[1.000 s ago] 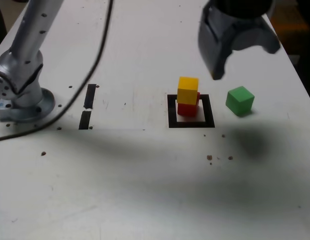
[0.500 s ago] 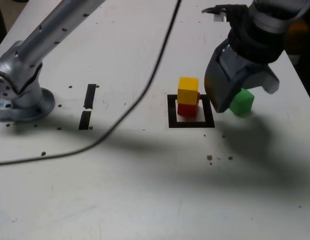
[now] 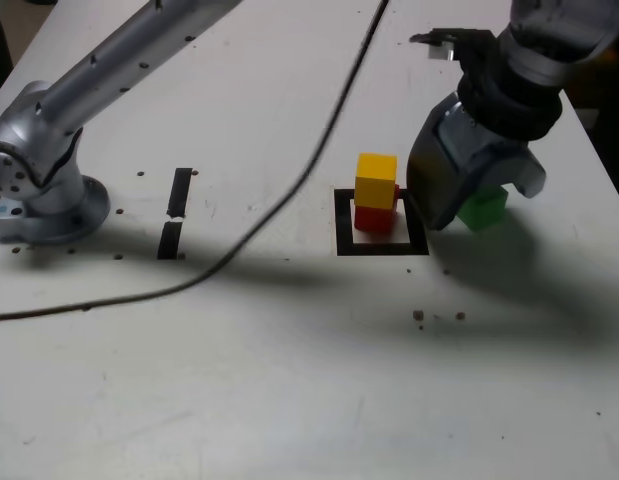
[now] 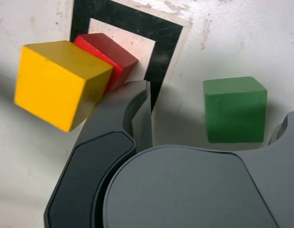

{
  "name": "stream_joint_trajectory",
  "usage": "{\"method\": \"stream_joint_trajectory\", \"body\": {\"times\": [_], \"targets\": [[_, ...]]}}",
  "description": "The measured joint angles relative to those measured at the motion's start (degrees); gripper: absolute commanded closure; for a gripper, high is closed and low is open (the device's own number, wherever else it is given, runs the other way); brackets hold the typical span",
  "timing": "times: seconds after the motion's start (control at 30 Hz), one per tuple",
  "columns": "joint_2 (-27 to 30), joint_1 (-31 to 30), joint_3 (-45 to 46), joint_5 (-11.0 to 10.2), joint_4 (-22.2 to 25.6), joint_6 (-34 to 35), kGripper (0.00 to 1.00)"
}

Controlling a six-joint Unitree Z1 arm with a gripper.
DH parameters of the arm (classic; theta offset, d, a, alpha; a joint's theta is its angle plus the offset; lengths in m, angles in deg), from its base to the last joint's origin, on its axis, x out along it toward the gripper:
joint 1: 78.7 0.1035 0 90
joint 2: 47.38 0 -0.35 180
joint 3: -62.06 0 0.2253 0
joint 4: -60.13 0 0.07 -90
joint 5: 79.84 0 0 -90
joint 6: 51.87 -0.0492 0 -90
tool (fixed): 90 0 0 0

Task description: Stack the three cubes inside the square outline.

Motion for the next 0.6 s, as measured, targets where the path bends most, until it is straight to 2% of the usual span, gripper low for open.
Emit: {"method": "stream_joint_trajectory", "body": {"times": [0.17, 0.33, 0.37, 0.43, 0.6], "targets": [[-0.99, 1.18, -0.52, -0.29, -1.14, -1.49, 0.0], [-1.63, 1.39, -1.49, -1.82, -1.54, -2.0, 0.0], [-1.71, 1.31, -1.65, -2.66, -1.53, -2.0, 0.0], [-1.77, 1.13, -1.89, -3.76, -1.47, -1.99, 0.03], [-2.21, 0.96, -2.51, -3.37, -1.21, -1.96, 0.14]]}}
